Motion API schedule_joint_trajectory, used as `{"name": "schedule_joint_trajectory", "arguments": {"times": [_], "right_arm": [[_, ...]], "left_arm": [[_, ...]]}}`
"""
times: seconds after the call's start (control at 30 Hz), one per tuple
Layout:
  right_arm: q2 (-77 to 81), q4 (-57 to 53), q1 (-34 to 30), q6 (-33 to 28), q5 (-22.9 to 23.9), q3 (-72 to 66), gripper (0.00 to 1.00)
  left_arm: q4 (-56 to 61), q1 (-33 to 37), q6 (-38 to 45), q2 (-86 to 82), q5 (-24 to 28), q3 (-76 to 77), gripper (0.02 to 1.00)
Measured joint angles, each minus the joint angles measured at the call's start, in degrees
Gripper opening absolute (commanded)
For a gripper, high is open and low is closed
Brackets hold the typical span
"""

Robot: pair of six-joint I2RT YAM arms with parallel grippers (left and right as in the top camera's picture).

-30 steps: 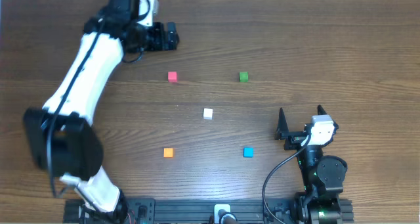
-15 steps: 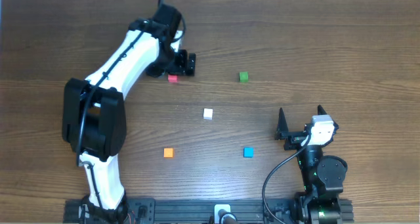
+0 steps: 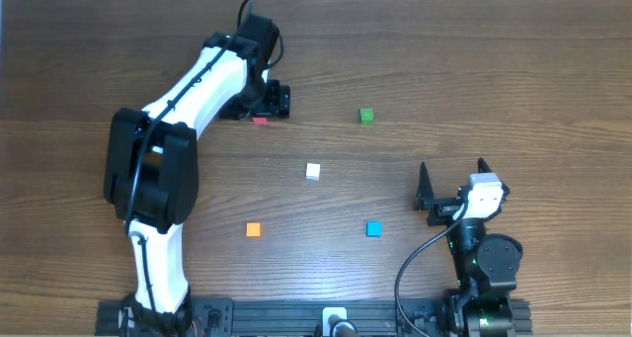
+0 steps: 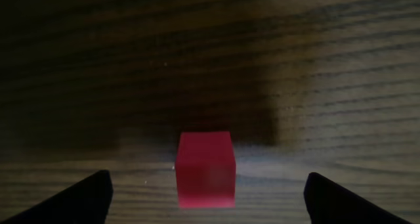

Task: Stack Cubes

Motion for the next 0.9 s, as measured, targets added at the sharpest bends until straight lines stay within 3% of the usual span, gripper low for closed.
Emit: {"name": "schedule_joint_trajectory", "arguments": {"times": [0.3, 0.37, 0.6, 0.9], "right_arm": [[0.0, 0.0, 0.0, -0.04, -0.02, 0.0, 0.993], [0.0, 0.0, 0.0, -0.07, 0.0, 0.0, 0.991], [0.0, 0.0, 0.0, -0.04, 0.0, 0.0, 0.991], [0.0, 0.0, 0.0, -0.04, 0.0, 0.0, 0.993]], "left_arm": [[0.7, 0.02, -1.84, 1.97, -0.28, 0.0, 0.752], [0.7, 0.02, -2.23, 1.97, -0.28, 0.0, 0.658], [0.72, 0.33, -3.34, 1.97, -0.31, 0.0, 0.47], [0.72, 0.33, -3.43, 1.99, -0.31, 0.0, 0.354]]}}
